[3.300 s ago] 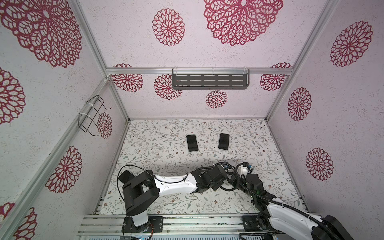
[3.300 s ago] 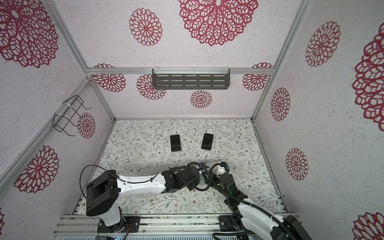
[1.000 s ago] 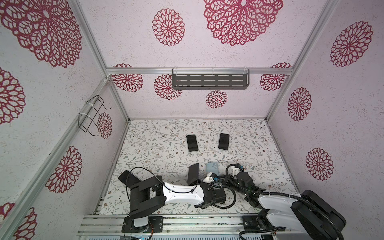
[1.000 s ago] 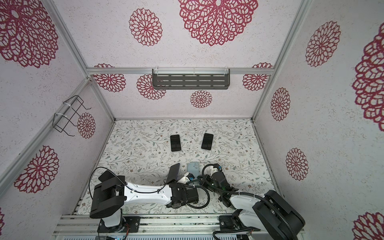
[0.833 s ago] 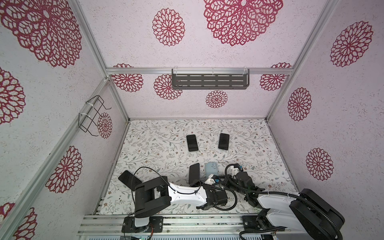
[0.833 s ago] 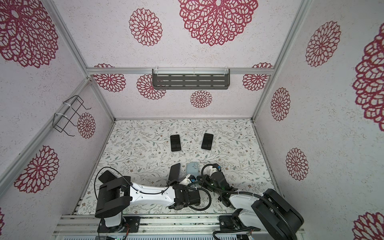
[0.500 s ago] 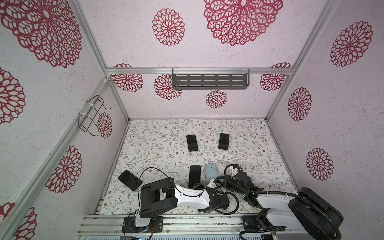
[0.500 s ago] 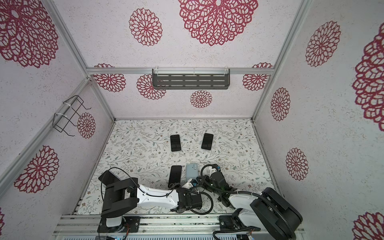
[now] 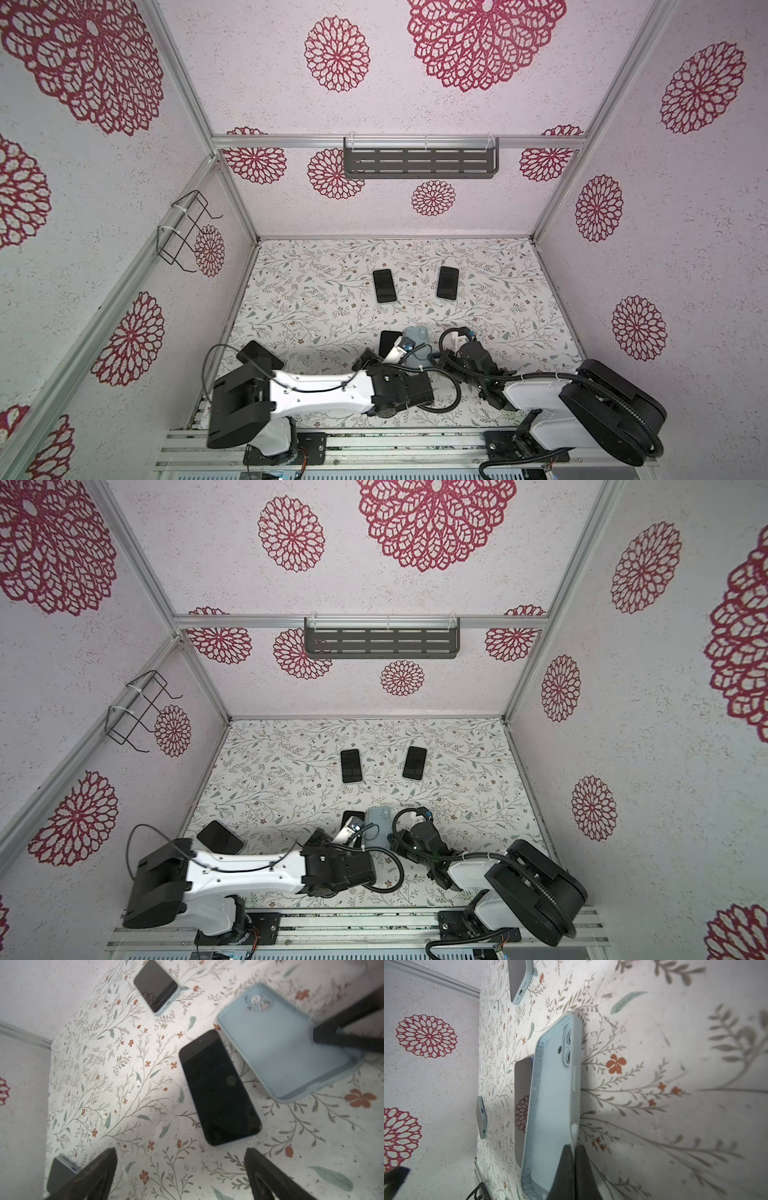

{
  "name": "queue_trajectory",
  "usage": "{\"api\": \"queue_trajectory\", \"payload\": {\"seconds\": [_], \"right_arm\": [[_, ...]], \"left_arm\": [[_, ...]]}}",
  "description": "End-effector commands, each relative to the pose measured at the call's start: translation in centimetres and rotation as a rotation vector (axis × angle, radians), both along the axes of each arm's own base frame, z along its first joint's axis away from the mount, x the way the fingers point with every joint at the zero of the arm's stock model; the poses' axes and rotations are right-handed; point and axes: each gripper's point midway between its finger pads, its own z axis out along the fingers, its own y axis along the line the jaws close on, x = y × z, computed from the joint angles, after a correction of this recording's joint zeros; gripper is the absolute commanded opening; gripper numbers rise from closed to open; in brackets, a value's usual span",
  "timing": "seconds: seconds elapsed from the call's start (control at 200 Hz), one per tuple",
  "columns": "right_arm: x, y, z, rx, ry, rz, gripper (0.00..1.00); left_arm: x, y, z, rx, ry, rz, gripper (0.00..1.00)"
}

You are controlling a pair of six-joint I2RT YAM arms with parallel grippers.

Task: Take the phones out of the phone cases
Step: 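Raise the left gripper away while right gripper lowers the case beside the phone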

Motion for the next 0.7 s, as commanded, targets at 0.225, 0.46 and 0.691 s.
{"api": "queue_trajectory", "payload": {"seconds": [0.225,0.46,0.691], "right_arm": [[-0.2,2.4,-0.2,-0.129,-0.048,0.005,0.0],[-0.5,5.2,-0.3,-0.186,-0.063,0.042,0.0],[0.0,4.2,0.4,-0.315,-0.116,0.034,0.0]], "left_arm": [[1.9,7.6,5.3,-0.426,0.006,0.22,0.97],[2.3,11.2,7.7,-0.485,-0.013,0.322,0.97],[2.4,11.5,8.8,-0.51,-0.016,0.333,0.97]]}}
